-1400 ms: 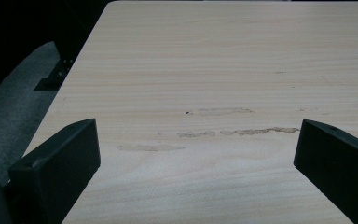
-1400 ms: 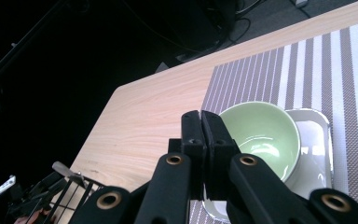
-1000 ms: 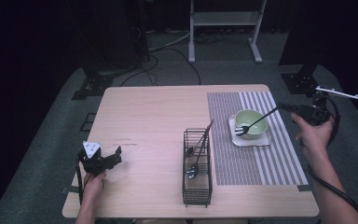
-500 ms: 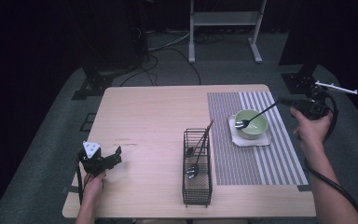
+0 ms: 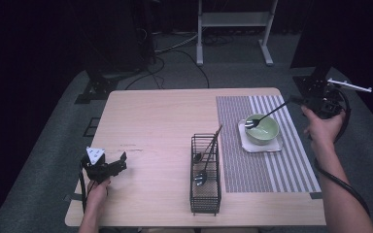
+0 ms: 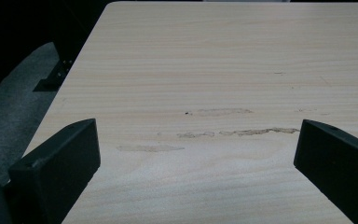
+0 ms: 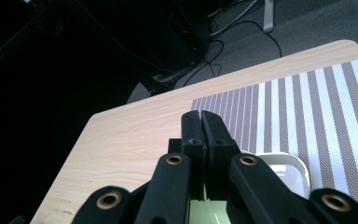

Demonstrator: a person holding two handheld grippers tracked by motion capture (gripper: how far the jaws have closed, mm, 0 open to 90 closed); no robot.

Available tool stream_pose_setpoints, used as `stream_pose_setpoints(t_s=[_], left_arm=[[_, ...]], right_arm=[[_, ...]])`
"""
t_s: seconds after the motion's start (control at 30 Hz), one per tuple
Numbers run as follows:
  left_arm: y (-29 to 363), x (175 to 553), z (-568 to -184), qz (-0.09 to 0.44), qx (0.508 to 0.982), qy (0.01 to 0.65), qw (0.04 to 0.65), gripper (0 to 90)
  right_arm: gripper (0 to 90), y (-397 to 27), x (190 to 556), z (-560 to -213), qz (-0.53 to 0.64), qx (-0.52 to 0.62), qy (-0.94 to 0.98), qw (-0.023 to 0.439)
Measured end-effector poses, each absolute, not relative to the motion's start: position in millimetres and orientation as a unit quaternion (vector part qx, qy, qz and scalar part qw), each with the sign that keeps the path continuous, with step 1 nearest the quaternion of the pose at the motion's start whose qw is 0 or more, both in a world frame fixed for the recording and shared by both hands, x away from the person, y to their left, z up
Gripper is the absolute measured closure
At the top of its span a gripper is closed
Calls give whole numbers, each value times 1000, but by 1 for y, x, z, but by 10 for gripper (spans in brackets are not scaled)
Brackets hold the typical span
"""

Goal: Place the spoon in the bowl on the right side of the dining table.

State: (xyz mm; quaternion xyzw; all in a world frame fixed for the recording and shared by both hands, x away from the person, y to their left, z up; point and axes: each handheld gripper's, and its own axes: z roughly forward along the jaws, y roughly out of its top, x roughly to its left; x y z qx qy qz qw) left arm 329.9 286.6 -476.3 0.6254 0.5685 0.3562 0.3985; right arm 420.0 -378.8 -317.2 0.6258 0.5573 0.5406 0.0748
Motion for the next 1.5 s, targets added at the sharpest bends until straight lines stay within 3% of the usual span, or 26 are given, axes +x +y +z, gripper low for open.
stream_pose_setpoints(t_s=[1.5], left_arm=[[287, 330, -476, 357, 624, 569, 399, 0]], right_arm=[[883, -393, 436, -345, 526, 654, 537, 85]])
